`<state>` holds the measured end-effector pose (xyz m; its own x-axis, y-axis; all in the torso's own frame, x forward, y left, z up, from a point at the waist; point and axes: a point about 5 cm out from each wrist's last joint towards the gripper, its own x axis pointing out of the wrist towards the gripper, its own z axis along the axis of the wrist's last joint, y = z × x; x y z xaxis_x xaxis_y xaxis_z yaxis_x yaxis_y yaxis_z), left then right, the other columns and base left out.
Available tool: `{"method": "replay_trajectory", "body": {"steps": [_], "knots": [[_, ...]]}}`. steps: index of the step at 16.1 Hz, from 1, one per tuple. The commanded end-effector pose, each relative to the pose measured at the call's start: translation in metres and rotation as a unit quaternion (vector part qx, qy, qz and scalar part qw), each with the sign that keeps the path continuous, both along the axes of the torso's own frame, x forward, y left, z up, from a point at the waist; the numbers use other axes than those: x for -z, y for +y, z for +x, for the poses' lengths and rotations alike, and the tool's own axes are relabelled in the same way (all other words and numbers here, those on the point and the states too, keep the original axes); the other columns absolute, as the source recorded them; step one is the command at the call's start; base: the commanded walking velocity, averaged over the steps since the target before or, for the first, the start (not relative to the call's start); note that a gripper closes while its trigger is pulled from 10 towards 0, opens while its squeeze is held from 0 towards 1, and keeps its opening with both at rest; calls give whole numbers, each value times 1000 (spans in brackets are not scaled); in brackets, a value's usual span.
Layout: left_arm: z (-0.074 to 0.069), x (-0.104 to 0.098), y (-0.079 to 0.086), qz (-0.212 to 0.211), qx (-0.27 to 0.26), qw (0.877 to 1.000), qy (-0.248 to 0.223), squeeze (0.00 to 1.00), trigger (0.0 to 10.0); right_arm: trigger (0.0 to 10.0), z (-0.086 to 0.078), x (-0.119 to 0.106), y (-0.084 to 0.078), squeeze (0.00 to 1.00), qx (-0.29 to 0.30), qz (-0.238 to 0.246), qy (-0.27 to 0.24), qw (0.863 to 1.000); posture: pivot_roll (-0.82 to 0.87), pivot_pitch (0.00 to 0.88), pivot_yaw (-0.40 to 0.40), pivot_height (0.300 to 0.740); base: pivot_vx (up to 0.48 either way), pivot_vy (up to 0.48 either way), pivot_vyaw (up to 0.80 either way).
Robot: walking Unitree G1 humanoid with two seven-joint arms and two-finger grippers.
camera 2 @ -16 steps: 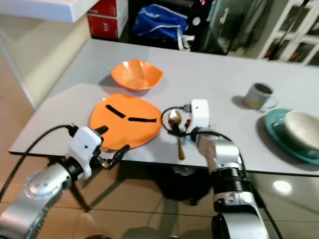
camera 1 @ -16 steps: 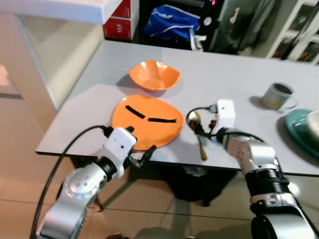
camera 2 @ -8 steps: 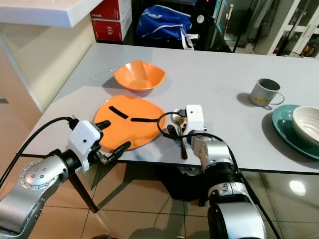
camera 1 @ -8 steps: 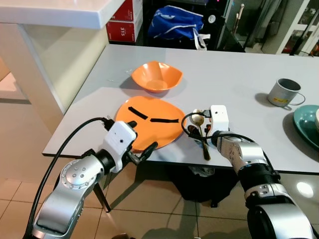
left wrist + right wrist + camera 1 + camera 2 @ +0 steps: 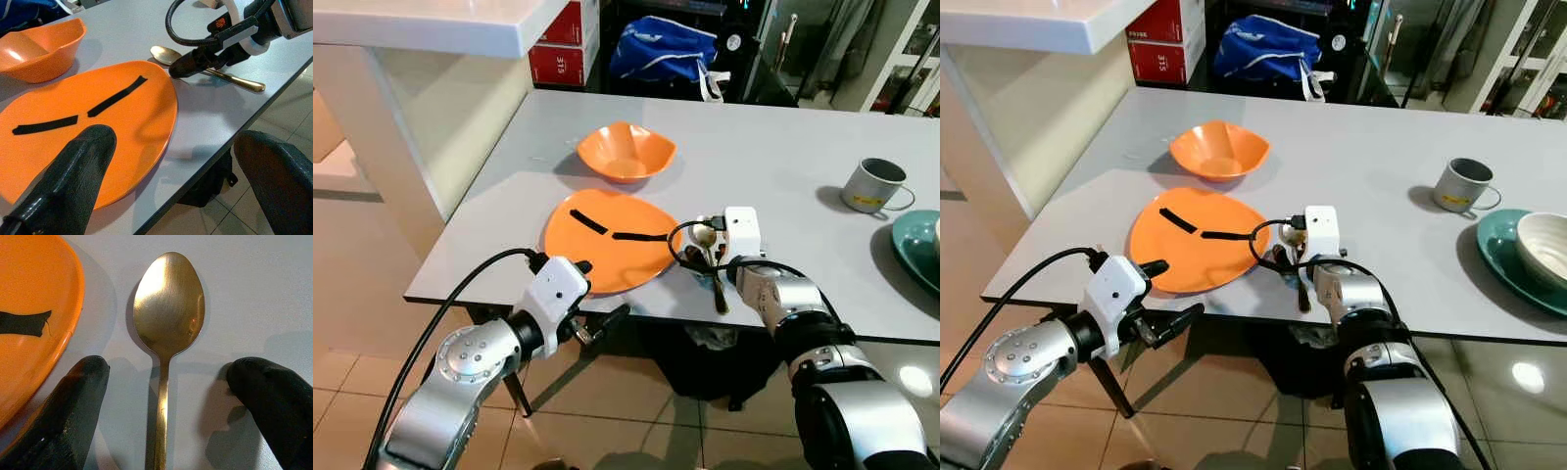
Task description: Setting the table
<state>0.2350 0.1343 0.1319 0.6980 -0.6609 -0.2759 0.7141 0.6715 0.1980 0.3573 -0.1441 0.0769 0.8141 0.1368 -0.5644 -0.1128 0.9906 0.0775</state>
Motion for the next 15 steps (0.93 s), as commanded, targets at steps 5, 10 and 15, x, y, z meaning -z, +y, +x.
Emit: {"method": "replay_trajectory", "body": {"steps": [5,10,15], "knots": [[3,-6,-3,-2,7,1000,-9,0,10000,0,-10,17,-16,0,26,13,52,998,22,0,-25,740,0,0,0],[2,-5,-4,-2,9,1000,-6,0,10000,0,-10,18,-20,0,27,17,55,998,16,0,-36,740,0,0,0],[3,-4,-5,1,11,1000,-3,0,10000,0,-9,16,-23,0,25,23,51,998,7,0,-41,740,0,0,0]]}}
